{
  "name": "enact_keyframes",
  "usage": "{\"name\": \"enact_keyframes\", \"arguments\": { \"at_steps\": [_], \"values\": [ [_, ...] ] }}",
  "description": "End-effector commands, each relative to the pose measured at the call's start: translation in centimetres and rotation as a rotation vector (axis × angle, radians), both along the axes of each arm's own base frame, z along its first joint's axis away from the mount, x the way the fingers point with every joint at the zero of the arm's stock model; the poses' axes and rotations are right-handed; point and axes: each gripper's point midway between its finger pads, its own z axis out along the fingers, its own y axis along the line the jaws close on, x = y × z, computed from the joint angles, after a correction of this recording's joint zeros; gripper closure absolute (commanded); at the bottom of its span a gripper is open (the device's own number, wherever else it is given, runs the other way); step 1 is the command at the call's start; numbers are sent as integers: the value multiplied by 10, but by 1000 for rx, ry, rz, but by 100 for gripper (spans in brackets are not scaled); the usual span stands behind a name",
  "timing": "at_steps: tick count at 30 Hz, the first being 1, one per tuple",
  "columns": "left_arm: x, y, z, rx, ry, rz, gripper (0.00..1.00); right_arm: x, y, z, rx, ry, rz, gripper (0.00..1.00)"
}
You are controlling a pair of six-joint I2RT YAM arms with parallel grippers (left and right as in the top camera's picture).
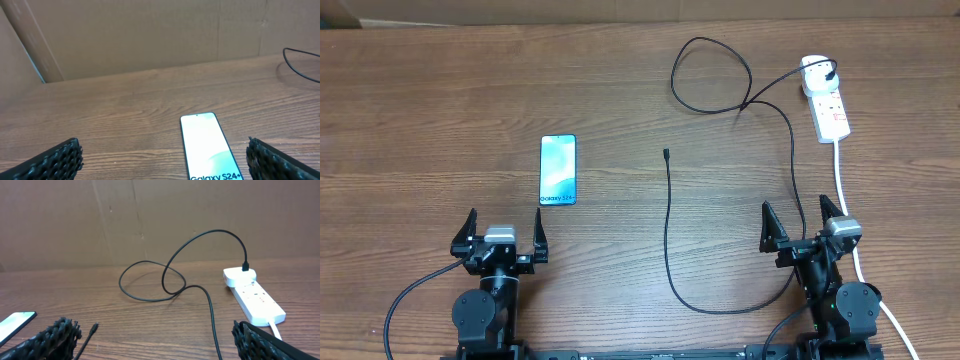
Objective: Plug charger to phone and switch on socket
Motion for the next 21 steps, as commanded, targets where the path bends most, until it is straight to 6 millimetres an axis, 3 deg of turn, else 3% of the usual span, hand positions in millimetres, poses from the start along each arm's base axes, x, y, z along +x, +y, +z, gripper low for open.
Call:
{"name": "enact_keyframes", "arguments": {
  "at_steps": [1, 21],
  "values": [
    [0, 3, 0, 16, -5, 13, 0, 0, -1, -2, 3, -5, -4, 0],
    [0, 3, 6, -7, -32, 14, 0, 0, -1, -1, 3, -6, -3, 0]
  ]
}}
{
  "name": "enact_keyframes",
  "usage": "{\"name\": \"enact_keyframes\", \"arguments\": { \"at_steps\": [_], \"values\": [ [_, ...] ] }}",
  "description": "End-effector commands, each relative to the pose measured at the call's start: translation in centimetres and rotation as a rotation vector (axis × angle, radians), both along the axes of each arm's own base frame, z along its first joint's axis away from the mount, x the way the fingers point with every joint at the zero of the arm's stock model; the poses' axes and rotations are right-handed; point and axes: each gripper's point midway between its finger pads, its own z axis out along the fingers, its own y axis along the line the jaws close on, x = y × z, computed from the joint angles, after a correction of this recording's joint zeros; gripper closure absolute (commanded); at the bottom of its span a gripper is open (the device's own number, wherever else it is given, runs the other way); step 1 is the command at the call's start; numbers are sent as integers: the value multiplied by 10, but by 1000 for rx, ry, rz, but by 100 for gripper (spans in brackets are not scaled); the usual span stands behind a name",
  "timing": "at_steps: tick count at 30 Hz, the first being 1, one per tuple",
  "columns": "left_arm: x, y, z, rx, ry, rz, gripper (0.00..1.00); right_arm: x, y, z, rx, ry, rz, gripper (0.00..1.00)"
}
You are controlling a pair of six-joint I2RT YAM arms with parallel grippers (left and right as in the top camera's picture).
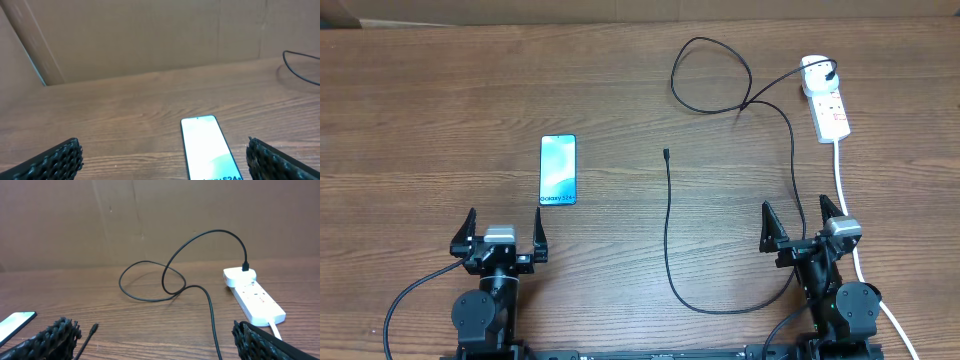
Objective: Plug charger to phone and switch on socket
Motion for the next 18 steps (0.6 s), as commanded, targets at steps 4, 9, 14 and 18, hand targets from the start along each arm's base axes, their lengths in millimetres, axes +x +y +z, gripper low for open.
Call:
{"name": "enact_keyframes", "arguments": {
  "at_steps": [4, 9, 14, 18],
  "values": [
    [-1, 1, 5, -69, -22, 11, 0, 0, 0, 0, 3, -10, 3, 0],
    [-4, -3, 27, -123, -28, -12, 0, -2, 7, 4, 4, -13, 45, 0],
    [-8, -7, 64, -113, 39, -29, 0, -6, 13, 15, 5, 13, 80, 0],
    [-3, -13, 87, -121, 148, -60, 0, -9, 15, 30, 4, 62, 89, 0]
  ]
}}
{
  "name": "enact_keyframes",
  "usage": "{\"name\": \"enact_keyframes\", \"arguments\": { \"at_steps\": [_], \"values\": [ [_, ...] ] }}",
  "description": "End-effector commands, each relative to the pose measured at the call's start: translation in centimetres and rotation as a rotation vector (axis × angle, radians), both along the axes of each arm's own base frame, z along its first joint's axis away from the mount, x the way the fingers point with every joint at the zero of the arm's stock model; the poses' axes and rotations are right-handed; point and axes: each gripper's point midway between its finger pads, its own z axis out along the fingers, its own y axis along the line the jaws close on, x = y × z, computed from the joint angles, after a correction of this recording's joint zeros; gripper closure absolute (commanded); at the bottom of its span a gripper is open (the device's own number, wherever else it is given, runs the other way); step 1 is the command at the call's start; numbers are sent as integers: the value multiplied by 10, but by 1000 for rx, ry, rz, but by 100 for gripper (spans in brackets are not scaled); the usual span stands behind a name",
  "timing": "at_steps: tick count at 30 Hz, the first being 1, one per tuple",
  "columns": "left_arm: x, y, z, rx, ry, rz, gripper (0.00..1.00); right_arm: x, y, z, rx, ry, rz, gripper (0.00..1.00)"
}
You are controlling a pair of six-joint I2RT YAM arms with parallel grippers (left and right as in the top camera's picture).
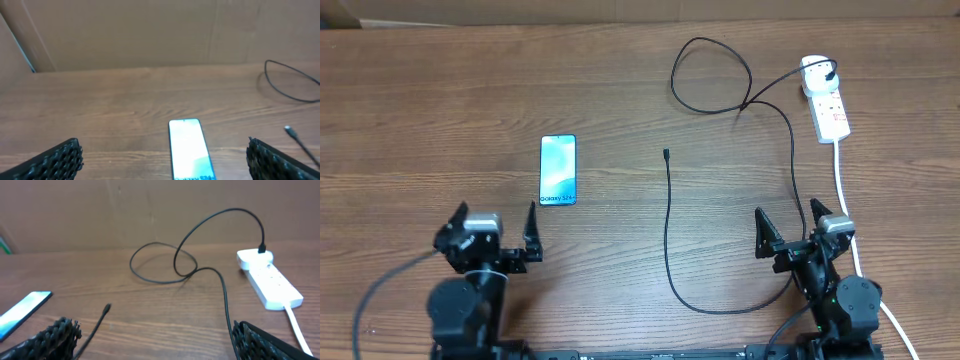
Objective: Plug charger to phone and switch on socket
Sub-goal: 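Move the left gripper over the phone and the right gripper toward the cable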
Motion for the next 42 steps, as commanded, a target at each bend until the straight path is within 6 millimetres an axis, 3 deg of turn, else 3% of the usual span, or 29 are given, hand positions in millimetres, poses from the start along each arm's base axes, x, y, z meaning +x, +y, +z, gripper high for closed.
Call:
{"name": "enact_keyframes", "arguments": {
  "at_steps": [1, 12, 17, 22, 27, 33, 37, 42],
  "values": [
    [7, -8, 32, -22, 45, -50, 0, -4, 3, 41, 7, -31, 17, 0],
    [47, -21, 80, -69, 416, -133, 0, 7, 10, 97, 5, 213, 56, 0],
    [58, -21, 82, -75, 637, -140, 0, 20, 18, 112, 14, 375, 97, 0],
    [70, -23, 74, -106, 832, -145, 1, 31, 23, 113, 22, 575, 116, 0],
    [96, -33, 52, -165, 903, -188, 0, 46, 24, 100, 23, 731, 112, 0],
    [117, -52, 19, -261, 995, -273, 3, 57, 41, 74, 78, 844, 200, 0],
    [131, -56, -23, -215, 1111, -195, 6, 63, 42, 60, 82, 894, 199, 0],
    [136, -45, -76, -98, 1261, -3, 0, 66, 41, 53, 81, 916, 197, 0]
  ]
}}
